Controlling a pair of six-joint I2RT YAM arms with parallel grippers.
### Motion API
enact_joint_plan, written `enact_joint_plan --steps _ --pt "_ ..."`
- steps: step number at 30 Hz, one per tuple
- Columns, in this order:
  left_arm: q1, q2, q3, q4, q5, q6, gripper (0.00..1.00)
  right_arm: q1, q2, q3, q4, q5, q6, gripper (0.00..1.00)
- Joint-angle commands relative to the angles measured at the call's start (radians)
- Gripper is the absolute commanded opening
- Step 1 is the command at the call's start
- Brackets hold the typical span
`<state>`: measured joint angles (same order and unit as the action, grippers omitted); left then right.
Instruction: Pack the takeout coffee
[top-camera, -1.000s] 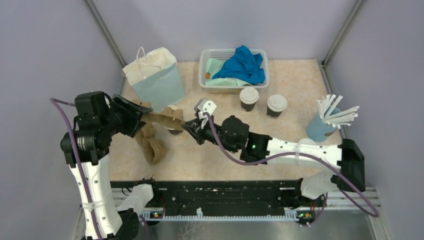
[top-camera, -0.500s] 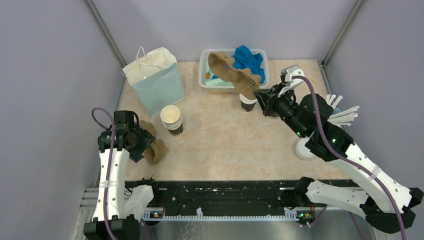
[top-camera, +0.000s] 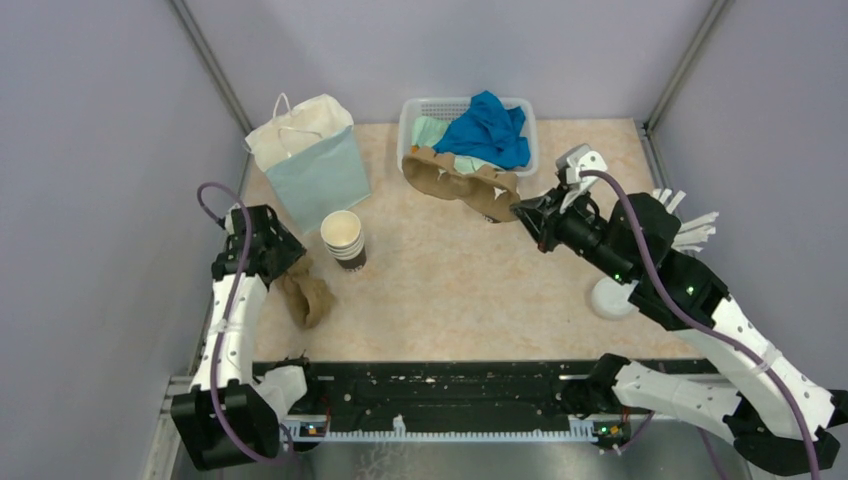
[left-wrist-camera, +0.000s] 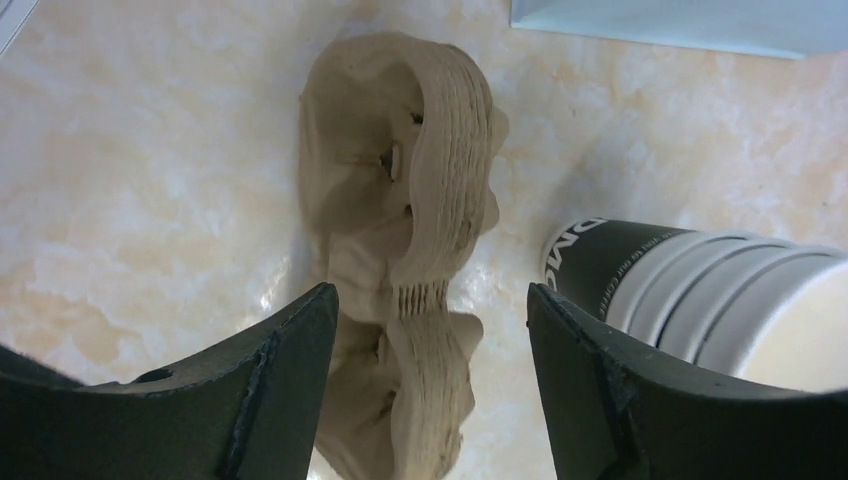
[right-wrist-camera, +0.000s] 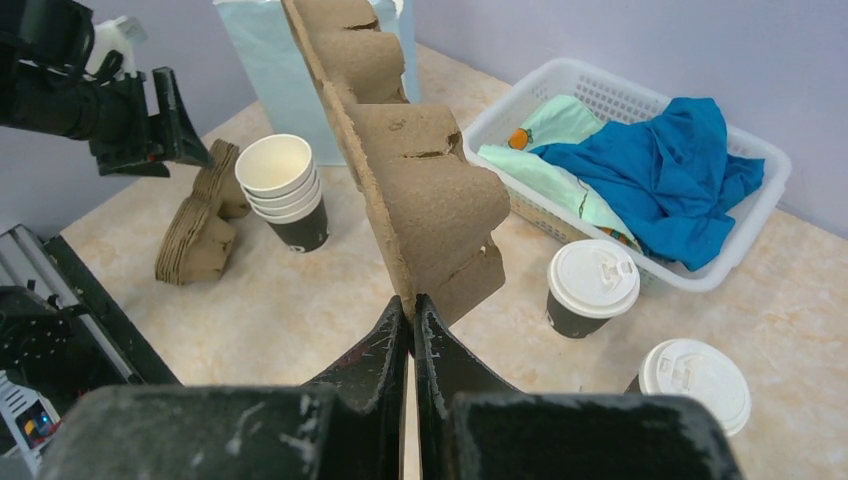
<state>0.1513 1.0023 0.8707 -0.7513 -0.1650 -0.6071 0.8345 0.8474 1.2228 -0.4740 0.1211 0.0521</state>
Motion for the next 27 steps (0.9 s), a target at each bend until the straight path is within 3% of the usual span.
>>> enact_joint_plan --steps 1,8,10,16,18,21,27 --pt "0.021 0.038 -0.065 0.266 0.031 0.147 0.75 -0.008 -0.022 0.007 0.016 -0.017 -0.044 0.0" --pt "0.024 0.131 -0.097 0.427 0.042 0.207 0.62 -0.009 -0.03 0.01 0.0 -0.02 -0.047 0.0" --pt "0.024 0.167 -0.074 0.393 0.011 0.196 0.53 -0.009 -0.028 0.011 0.0 -0.024 -0.048 0.0" --pt "0.025 0.232 -0.045 0.319 -0.008 0.207 0.44 -0.008 -0.03 0.018 -0.002 -0.025 -0.047 0.0" --pt "0.026 0.235 -0.04 0.301 -0.009 0.214 0.36 -0.009 -0.033 0.019 -0.003 -0.028 -0.047 0.0" --pt "0.025 0.227 0.011 0.202 -0.086 0.217 0.28 -0.009 -0.034 0.022 -0.003 -0.028 -0.047 0.0" --pt "0.025 0.268 0.176 -0.14 -0.365 0.184 0.25 -0.009 -0.046 0.014 0.004 -0.031 -0.047 0.0"
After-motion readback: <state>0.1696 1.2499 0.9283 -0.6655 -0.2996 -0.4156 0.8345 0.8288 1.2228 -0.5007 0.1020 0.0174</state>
